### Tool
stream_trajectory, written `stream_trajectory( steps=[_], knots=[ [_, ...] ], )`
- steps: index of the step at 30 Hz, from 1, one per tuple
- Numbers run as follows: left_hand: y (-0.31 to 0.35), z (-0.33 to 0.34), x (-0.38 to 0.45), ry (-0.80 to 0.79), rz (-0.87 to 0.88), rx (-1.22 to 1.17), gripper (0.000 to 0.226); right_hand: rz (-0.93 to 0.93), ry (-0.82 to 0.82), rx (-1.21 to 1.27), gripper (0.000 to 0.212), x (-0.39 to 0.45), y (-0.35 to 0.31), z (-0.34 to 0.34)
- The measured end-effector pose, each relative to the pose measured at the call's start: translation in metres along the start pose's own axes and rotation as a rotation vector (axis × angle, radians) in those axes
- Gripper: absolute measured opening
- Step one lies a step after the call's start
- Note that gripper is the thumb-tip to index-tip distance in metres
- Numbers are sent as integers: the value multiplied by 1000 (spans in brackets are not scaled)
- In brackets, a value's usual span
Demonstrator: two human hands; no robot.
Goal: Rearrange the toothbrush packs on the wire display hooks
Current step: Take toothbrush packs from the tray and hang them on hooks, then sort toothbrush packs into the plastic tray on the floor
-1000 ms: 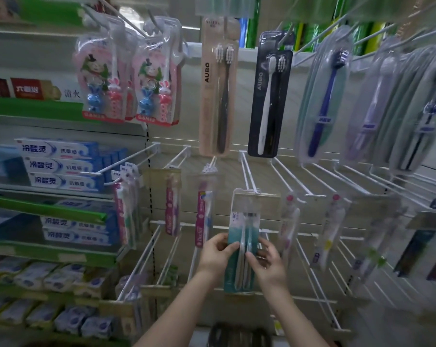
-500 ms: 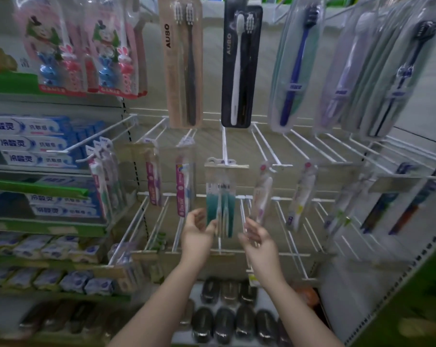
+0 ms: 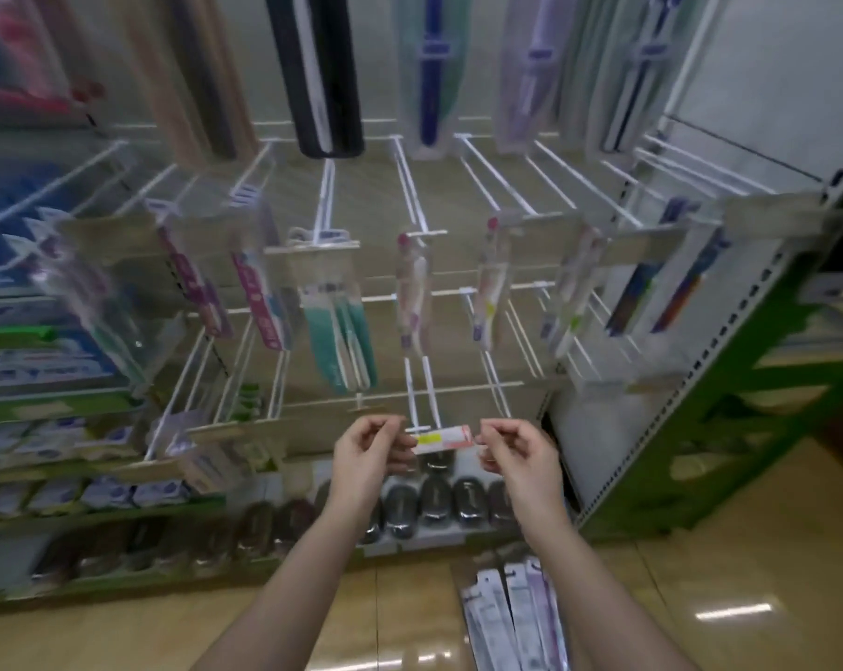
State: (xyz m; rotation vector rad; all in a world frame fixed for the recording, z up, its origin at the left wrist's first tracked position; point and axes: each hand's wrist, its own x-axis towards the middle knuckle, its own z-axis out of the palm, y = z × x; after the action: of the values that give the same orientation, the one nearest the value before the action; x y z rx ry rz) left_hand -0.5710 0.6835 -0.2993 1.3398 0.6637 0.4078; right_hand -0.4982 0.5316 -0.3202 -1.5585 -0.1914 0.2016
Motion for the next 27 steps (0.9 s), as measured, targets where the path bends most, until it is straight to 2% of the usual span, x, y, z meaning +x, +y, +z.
stream_trajectory(
  steps=[9,15,21,25,27],
  knots=[
    [-75,43,-5,-240,-189,106,16,204,315,145,6,-27,66,-54],
    [-138,69,-8,-394,-288,206,17,277,407,165,4,-53,116,-82],
    [-218,94,0,-432,-430,268,18,465,434,112,2,-66,189,-109],
    [-277,113,17,-419,-504,302,17,506,442,102,7,-59,245,-119],
    [-306,120,24,-408,-537,307,13,550,471,97,3,-55,275,-122]
  ],
)
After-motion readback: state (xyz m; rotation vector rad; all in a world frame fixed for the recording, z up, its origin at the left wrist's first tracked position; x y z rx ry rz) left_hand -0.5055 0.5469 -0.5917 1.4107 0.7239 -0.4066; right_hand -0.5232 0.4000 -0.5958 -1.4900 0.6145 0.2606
